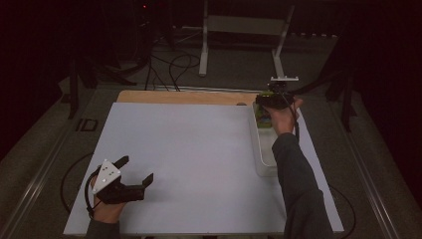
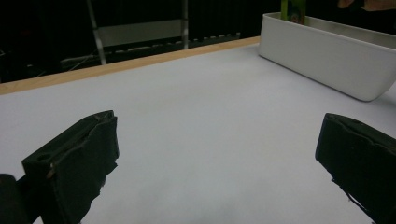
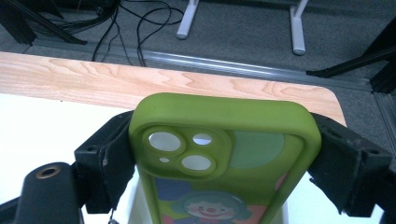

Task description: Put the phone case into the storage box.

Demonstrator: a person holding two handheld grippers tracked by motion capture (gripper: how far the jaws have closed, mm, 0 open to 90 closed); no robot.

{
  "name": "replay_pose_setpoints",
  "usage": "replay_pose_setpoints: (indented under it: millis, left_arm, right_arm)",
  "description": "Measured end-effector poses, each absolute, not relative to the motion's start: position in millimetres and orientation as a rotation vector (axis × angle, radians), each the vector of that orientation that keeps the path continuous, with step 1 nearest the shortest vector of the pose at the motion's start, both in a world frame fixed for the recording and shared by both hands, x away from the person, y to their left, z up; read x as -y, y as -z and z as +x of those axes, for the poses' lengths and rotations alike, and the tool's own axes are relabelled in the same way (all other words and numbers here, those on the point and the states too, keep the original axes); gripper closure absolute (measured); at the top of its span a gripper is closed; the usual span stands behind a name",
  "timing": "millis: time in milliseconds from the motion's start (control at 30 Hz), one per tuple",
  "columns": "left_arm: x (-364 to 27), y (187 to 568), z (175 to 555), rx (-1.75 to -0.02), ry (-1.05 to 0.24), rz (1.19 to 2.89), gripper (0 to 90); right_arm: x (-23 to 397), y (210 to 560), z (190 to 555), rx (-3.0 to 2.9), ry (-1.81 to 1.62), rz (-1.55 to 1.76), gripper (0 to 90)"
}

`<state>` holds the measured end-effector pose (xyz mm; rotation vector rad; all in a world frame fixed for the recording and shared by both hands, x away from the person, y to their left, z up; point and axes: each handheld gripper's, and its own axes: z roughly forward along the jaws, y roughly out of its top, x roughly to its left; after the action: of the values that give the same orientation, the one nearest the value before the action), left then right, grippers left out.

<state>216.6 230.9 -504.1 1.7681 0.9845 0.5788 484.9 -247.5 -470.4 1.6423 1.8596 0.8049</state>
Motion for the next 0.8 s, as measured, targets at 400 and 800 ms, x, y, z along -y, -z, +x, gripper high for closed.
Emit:
replay_pose_setpoints:
  millis: [400,800]
  left_arm:
    - [-231.4,503.8,216.5,-0.985,-0.58,1.765,0.0]
    - [-231.5,503.8,216.6,-0.985,-0.58,1.765,0.0]
  right_arm:
    - [249.3,471.8,485.7,-1.864,-0.795,1.641,15.1]
    - [247.3,478.1,486.5,-1.887,-0.786,1.647,15.1]
